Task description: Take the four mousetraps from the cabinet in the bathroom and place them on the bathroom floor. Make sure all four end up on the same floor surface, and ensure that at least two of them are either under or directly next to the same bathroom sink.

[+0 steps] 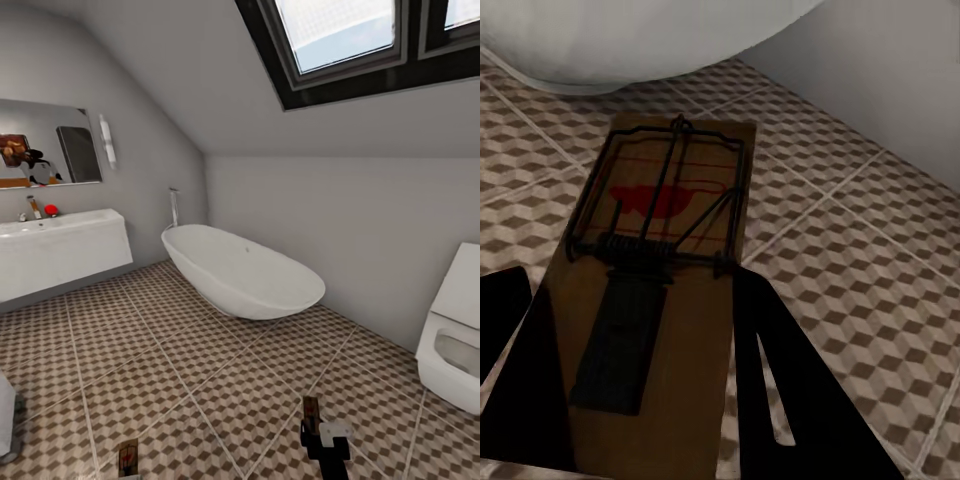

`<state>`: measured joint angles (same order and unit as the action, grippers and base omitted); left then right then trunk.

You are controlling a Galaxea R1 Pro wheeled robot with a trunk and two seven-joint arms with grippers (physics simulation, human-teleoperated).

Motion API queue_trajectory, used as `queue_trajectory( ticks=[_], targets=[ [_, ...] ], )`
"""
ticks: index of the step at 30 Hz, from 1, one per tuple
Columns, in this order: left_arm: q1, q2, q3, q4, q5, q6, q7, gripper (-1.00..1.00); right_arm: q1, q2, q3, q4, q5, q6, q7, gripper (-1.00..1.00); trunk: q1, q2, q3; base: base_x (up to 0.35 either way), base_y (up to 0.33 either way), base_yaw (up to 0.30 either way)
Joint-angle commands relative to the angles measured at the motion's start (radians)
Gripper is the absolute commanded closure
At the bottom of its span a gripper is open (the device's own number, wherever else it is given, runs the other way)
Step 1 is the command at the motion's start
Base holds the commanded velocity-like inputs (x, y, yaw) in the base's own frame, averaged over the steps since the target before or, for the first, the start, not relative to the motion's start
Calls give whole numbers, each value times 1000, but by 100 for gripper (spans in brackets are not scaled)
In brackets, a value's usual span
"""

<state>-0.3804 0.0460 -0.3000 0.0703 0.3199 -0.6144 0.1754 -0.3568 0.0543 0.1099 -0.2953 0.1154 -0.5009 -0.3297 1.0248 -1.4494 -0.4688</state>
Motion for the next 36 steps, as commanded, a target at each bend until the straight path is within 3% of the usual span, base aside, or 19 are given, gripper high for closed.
queue_trajectory(
  ticks=[1,22,36],
  targets=[
    [-2,0,-8,3,-1,-4,9,100,-1,0,2,1,8,-1,-5,100,0,-1,-1,98,0,288],
    [-2,0,-8,3,-1,-4,9,100,-1,0,2,1,8,1,-5,100,0,-1,-1,87,0,281],
    [-2,0,-8,3,-1,-4,9,100,-1,1,2,1,7,0,-5,100,0,-1,-8,36,0,179]
  ],
)
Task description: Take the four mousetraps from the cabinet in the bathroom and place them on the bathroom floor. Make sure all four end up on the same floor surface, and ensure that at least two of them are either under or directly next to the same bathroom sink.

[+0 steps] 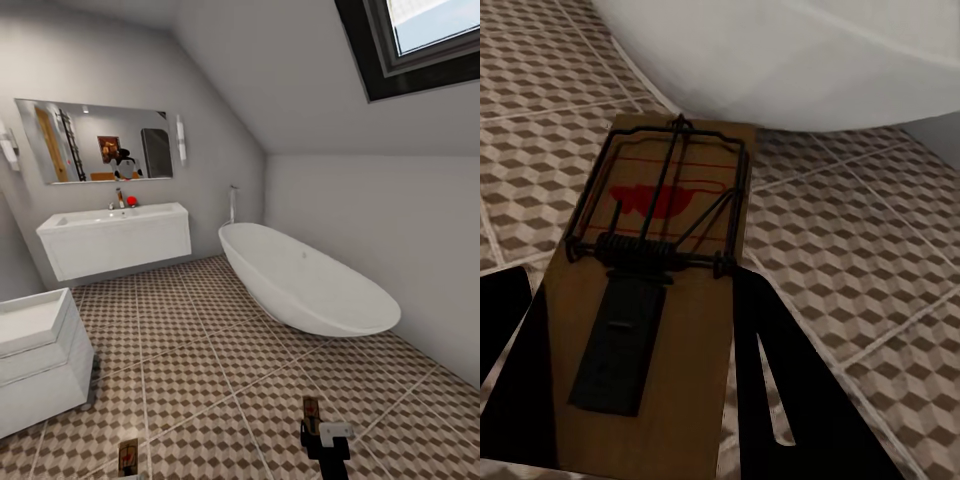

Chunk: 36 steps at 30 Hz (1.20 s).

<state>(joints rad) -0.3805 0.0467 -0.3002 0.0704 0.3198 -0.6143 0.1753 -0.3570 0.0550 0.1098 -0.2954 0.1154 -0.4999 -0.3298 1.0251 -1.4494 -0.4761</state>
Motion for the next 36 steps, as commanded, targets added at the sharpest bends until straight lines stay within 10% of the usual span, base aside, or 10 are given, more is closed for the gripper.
queue_trajectory(
  ticks=[1,36],
  targets=[
    [-1,-1,-8,3,-1,-4,9,100,-1,0,2,1,7,0,-5,100,0,-1,-2,1,0,153],
    [-1,-1,-8,3,-1,-4,9,100,-1,1,4,2,7,0,-5,100,0,-1,-15,0,0,226]
  ],
)
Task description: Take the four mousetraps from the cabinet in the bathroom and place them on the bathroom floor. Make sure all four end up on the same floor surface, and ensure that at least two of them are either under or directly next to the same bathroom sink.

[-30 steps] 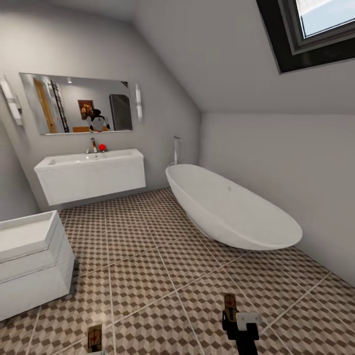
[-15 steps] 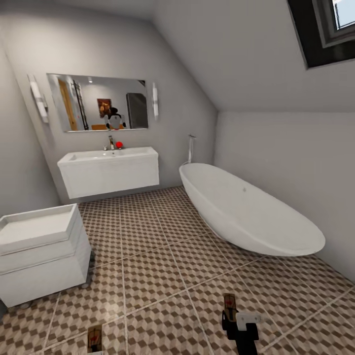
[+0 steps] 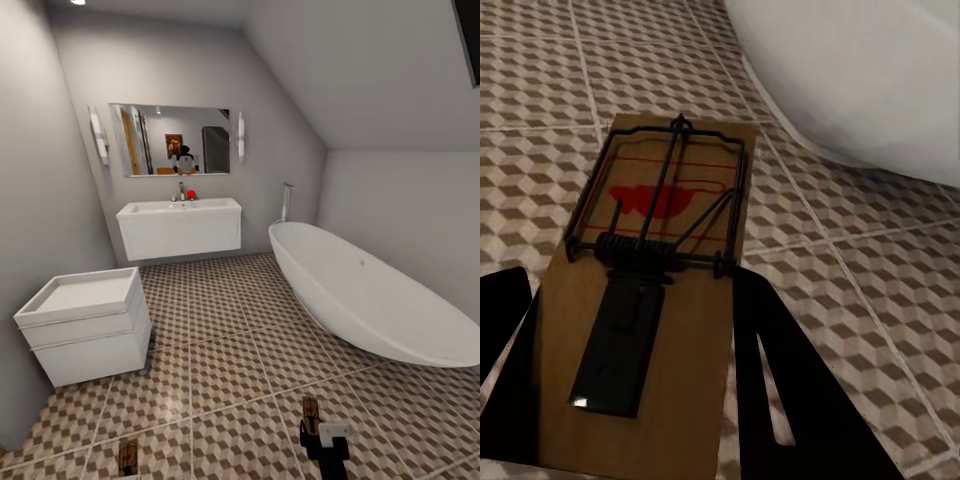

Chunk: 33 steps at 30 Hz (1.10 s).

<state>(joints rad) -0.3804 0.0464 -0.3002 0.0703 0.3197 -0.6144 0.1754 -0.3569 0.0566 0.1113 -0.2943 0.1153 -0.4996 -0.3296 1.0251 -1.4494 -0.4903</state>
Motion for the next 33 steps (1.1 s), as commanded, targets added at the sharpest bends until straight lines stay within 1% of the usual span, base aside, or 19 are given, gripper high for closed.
queue_trajectory(
  ticks=[1,15,18,21,23,27,30,33],
  targets=[
    [-2,-1,-8,3,-1,-4,9,100,-1,0,2,1,7,-1,-5,100,0,-1,-1,0,0,275],
    [-2,0,-8,3,-1,-4,9,100,-1,1,2,1,7,0,-5,100,0,-1,-2,0,0,274],
    [-2,0,-8,3,-1,-4,9,100,-1,1,2,4,6,5,-1,100,0,-1,-2,0,0,74],
    [-2,0,-8,3,-1,-4,9,100,-1,1,2,58,5,6,1,100,0,-1,-2,0,0,22],
    [-2,0,-8,3,-1,-4,9,100,-1,-2,1,135,5,6,1,100,0,-1,-2,0,0,5],
    [-2,0,-8,3,-1,-4,9,100,-1,-1,2,239,4,8,0,100,0,-1,-2,0,0,2],
    [-2,0,-8,3,-1,-4,9,100,-1,3,2,264,3,9,1,100,0,-1,-2,0,0,0],
    [-2,0,-8,3,-1,-4,9,100,-1,5,1,270,3,9,1,100,0,-1,-2,0,0,0]
  ],
)
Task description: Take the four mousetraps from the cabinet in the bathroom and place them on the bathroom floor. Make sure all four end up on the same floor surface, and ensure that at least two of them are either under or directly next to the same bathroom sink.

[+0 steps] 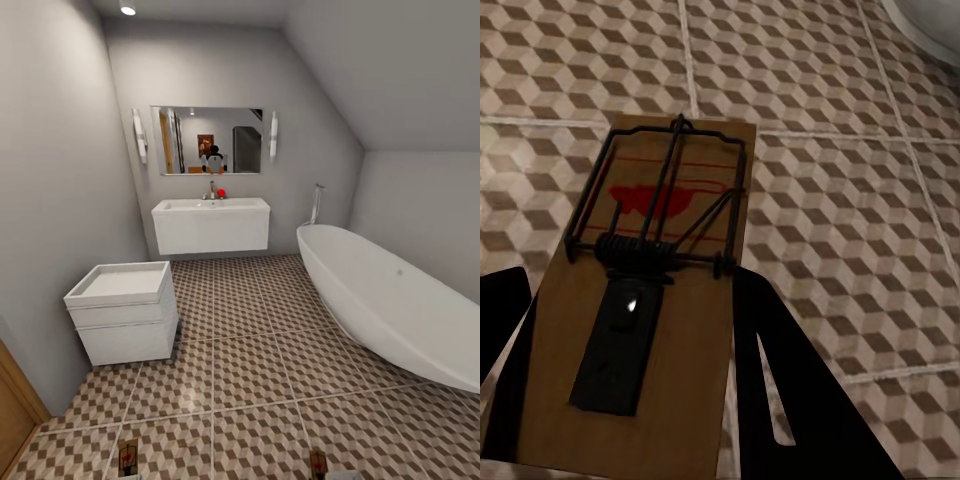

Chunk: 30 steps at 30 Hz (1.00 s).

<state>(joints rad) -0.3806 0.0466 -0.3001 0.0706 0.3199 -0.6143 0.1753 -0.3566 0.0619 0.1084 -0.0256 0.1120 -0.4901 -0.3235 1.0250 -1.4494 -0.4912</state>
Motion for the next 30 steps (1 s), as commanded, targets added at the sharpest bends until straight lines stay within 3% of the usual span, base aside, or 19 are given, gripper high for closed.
queue_trajectory(
  ticks=[1,30],
  targets=[
    [-1,-1,-8,3,-1,-4,9,100,-1,0,4,2,6,-1,-5,100,0,-1,-1,0,0,0],
    [-1,-2,-8,3,-1,-5,9,100,-1,-2,4,6,5,-1,-5,100,0,-1,-1,0,0,0]
  ],
)
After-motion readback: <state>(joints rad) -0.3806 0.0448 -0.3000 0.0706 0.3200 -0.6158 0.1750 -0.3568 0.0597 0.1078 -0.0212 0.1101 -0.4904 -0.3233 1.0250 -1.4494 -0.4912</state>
